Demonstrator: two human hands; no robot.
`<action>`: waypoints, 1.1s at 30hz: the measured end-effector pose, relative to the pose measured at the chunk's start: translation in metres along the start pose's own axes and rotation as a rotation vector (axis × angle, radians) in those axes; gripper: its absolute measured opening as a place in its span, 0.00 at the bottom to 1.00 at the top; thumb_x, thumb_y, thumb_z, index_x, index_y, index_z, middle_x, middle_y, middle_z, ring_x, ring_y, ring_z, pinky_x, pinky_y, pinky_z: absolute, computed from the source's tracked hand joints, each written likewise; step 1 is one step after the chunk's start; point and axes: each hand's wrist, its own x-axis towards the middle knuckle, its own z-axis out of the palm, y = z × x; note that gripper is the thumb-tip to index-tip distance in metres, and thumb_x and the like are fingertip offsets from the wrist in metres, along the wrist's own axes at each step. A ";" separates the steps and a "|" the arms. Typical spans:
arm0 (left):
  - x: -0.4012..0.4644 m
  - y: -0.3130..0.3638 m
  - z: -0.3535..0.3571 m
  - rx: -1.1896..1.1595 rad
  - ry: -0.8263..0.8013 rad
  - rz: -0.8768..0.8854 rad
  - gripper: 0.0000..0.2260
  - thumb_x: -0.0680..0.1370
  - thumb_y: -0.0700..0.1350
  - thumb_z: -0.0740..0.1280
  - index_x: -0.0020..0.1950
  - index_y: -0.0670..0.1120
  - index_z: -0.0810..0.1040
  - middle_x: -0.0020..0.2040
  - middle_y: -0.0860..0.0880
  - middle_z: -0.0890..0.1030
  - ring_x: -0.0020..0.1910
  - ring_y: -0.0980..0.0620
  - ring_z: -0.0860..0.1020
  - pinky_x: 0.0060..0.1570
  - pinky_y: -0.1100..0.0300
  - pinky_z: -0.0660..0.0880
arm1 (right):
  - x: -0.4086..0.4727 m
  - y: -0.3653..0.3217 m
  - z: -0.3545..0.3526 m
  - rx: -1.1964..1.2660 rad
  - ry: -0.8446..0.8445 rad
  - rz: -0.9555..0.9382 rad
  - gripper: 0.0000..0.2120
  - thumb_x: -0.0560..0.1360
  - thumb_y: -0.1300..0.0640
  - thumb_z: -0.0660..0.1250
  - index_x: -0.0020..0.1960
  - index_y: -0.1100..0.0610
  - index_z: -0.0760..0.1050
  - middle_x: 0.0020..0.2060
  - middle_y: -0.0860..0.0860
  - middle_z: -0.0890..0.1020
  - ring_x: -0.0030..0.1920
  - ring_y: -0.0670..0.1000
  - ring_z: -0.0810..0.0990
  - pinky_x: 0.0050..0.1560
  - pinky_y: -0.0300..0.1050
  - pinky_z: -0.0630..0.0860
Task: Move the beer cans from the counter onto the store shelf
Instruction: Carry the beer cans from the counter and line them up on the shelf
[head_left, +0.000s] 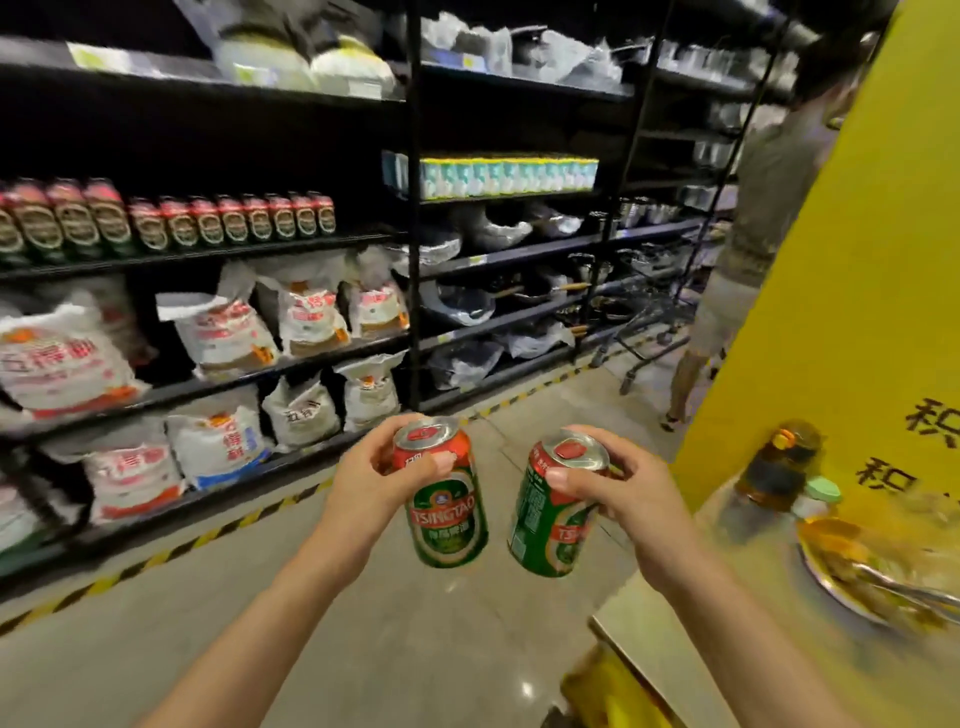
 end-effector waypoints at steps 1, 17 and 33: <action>0.013 0.000 -0.020 0.017 0.039 0.003 0.13 0.70 0.44 0.73 0.50 0.57 0.77 0.45 0.54 0.83 0.43 0.57 0.81 0.36 0.68 0.75 | 0.020 -0.001 0.021 0.006 -0.026 0.000 0.16 0.59 0.57 0.78 0.43 0.45 0.81 0.39 0.44 0.85 0.39 0.40 0.82 0.35 0.31 0.74; 0.259 -0.008 -0.206 0.122 0.172 -0.020 0.15 0.70 0.42 0.73 0.54 0.55 0.77 0.51 0.54 0.81 0.51 0.54 0.79 0.43 0.61 0.76 | 0.296 -0.002 0.202 0.049 -0.137 0.011 0.18 0.57 0.56 0.76 0.47 0.48 0.82 0.42 0.47 0.85 0.44 0.46 0.83 0.42 0.41 0.75; 0.551 -0.031 -0.261 0.089 0.404 0.020 0.17 0.65 0.48 0.76 0.53 0.53 0.78 0.48 0.52 0.83 0.47 0.56 0.81 0.39 0.65 0.76 | 0.653 0.006 0.271 0.010 -0.371 -0.009 0.24 0.59 0.50 0.77 0.54 0.48 0.80 0.47 0.47 0.85 0.49 0.47 0.82 0.46 0.42 0.76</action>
